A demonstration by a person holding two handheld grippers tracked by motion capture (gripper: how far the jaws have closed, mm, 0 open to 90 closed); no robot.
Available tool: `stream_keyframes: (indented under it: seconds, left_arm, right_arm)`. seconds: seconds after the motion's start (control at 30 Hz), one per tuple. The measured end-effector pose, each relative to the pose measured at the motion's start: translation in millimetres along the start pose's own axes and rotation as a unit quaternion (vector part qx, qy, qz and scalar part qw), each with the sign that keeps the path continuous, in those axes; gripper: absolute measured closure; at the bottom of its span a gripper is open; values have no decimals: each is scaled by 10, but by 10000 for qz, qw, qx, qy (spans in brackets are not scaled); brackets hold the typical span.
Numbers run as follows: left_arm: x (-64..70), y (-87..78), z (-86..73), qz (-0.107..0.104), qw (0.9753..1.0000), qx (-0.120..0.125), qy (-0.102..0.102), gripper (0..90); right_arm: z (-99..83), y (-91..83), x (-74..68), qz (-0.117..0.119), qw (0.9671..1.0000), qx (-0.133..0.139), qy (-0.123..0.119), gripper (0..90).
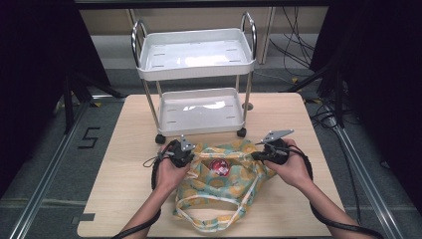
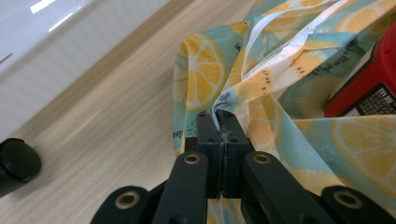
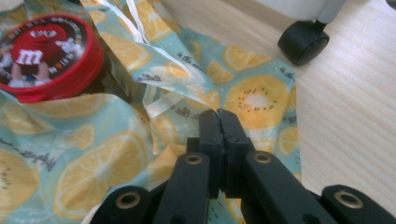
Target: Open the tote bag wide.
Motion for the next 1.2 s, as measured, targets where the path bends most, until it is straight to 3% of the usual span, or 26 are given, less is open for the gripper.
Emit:
stream_keyframes:
  seconds: [0.03,0.07,0.1,0.13,0.2,0.23,0.3,0.33,0.37,0.4,0.43,0.5,0.57,0.63,0.67,0.93,0.97,1.1,1.2]
  left_arm:
    - [-3,3,-3,-7,10000,-78,9,889]
    - [-8,9,-4,16,9999,-96,25,889]
    - [-14,8,2,4,9997,-170,152,889]
    - [-9,22,1,-41,9998,-153,151,889]
    - [13,50,-2,-49,9999,-97,45,889]
    - [0,43,-9,6,9996,-240,126,889]
    - [17,66,-22,-30,9996,-268,106,888]
    - [12,71,-22,-33,9993,-301,207,888]
    - [23,83,-33,-79,9992,-331,186,888]
    - [23,89,-39,-86,9991,-359,186,888]
    - [23,106,-46,-59,9993,-338,157,888]
    - [43,127,-56,-130,9994,-315,48,888]
    - [36,132,-52,-117,9991,-371,187,887]
    - [54,147,-58,-140,9992,-376,61,888]
    - [42,153,-60,-90,9991,-413,93,888]
    - [55,192,-75,-102,9986,-510,110,882]
    - [64,196,-78,-133,9985,-513,98,880]
    - [75,213,-87,-167,9984,-529,91,875]
    - [85,221,-90,-167,9983,-540,105,872]
  right_arm:
    - [-13,-10,-5,18,9999,-117,-22,900]
    - [-20,37,6,-93,9999,35,-88,900]
    - [-26,29,13,-89,9999,-47,-139,900]
    - [-32,29,7,-4,9997,-99,-225,900]
    - [-36,71,13,-90,9995,52,-315,900]
    - [-47,68,15,-58,9994,-39,-341,900]
    - [-68,78,18,-59,9990,-109,-425,900]
    - [-74,78,22,-48,9988,-134,-474,900]
    - [-83,99,6,-138,9992,-47,-375,900]
    - [-94,66,-6,-91,9994,-219,-259,900]
    - [-101,70,18,-145,9987,-232,-421,900]
    - [-115,70,14,-138,9988,-291,-379,900]
    - [-126,92,14,-215,9991,-235,-289,900]
    - [-138,82,21,-177,9986,-368,-345,900]
    - [-144,104,18,-202,9987,-295,-350,900]
    - [-199,134,20,-150,9981,-532,-268,900]
    - [-206,170,3,-199,9989,-379,-173,900]
    - [-216,139,4,-112,9978,-629,-191,900]
    - [-235,175,-2,-175,9979,-582,-213,900]
Point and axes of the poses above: each handheld gripper's, and its own axes: y roughly forward along the jaws, z roughly out of its top, x roughly to its right, the point moved 4 cm from there along y, roughly forward along the jaws, and after that the axes turned 14 degrees about -z, right-handed, at the moved point
